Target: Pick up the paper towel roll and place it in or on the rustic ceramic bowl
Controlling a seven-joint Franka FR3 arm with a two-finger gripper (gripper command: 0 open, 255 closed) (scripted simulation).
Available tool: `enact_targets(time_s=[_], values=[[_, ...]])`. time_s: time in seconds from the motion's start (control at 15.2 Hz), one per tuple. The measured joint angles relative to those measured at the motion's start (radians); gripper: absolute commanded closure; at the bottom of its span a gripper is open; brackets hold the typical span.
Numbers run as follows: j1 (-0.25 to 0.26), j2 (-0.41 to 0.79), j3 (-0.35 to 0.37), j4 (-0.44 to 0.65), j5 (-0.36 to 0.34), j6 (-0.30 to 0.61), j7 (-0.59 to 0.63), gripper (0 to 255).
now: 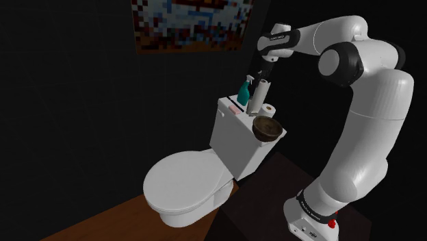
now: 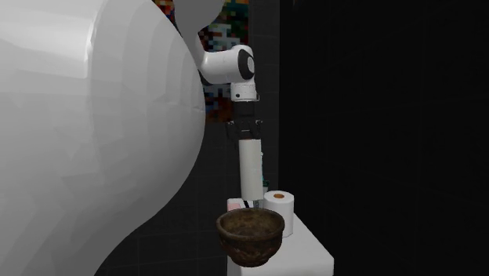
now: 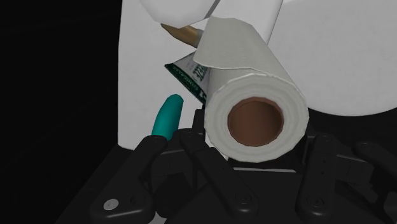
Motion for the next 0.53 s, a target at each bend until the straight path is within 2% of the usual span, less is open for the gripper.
enact_targets(time_s=[0.53], values=[[-0.002,-0.024,-0.006,0.075,-0.011,-0.097,0.003,255]])
